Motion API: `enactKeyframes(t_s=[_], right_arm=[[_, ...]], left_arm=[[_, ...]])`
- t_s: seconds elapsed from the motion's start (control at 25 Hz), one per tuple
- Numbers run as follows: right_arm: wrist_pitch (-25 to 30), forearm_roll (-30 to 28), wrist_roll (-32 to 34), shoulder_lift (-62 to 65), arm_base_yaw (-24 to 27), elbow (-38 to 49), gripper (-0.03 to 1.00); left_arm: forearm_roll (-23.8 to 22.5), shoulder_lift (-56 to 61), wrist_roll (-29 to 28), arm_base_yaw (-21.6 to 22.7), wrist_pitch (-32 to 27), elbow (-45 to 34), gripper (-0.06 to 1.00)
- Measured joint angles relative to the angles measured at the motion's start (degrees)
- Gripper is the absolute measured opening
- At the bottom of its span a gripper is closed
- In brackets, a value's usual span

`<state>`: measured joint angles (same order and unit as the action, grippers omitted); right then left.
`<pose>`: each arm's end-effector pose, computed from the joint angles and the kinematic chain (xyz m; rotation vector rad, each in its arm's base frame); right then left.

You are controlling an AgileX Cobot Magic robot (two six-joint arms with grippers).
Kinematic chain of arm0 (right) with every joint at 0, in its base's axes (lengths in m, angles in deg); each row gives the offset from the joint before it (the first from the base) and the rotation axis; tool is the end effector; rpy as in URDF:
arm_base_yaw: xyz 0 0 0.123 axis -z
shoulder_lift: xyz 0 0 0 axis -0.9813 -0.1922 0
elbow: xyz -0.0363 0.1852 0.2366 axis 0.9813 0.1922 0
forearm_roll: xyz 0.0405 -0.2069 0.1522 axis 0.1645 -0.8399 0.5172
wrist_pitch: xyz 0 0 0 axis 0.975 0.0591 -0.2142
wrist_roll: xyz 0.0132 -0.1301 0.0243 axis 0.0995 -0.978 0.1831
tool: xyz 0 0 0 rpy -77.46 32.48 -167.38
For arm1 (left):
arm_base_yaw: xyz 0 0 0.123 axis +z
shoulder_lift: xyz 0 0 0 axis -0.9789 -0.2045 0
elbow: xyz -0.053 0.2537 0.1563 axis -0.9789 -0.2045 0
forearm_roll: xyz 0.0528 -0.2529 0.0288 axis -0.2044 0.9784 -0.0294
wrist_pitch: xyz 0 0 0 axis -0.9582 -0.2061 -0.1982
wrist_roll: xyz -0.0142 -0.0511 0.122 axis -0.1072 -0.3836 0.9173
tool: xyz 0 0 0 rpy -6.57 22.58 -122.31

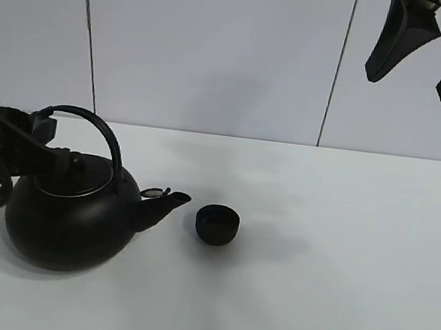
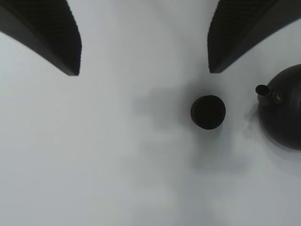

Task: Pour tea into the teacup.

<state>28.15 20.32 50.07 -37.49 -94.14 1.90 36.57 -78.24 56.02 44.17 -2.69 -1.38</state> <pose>0.3111 0.0952 0.2977 -0.1568 2.5856 0.2600 0.2719 -0.1218 0.1273 0.2560 1.7981 -0.0633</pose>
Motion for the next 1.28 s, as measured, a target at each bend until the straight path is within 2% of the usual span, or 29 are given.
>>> enactKeyframes(t_s=[0.16,0.36,0.44,0.56,0.72,0.84,1.12,1.2,1.28], right_arm=[[0.00,0.00,0.00,0.00,0.00,0.00,0.52],[-0.40,0.10,0.00,0.00,0.00,0.00,0.52],[-0.41,0.24,0.00,0.00,0.00,0.00,0.52],[-0.47,0.48,0.00,0.00,0.00,0.00,0.52],[-0.47,1.48,0.00,0.00,0.00,0.00,0.52],[-0.47,2.07,0.00,0.00,0.00,0.00,0.52],[-0.75,2.12,0.00,0.00,0.00,0.00,0.52],[-0.75,2.12,0.00,0.00,0.00,0.00,0.52],[-0.75,2.12,0.00,0.00,0.00,0.00,0.52]], left_arm=[[-0.69,0.07,-2.59,0.00,0.29,-2.67,0.32],[-7.44,0.25,-4.15,0.00,0.35,-4.97,0.36],[-8.76,1.61,-4.61,0.00,0.35,-5.97,0.36],[-8.41,4.63,-4.69,0.00,0.40,-7.66,0.36],[-5.62,7.99,-4.69,0.00,0.64,-10.95,0.36],[-4.54,10.15,-6.86,0.00,0.64,-12.65,0.36],[-4.35,19.31,-10.13,0.00,0.14,-11.98,0.36],[-4.19,22.85,-9.70,0.00,-5.08,-9.14,0.36],[-4.13,26.88,-6.51,0.00,-16.36,-4.05,0.36]])
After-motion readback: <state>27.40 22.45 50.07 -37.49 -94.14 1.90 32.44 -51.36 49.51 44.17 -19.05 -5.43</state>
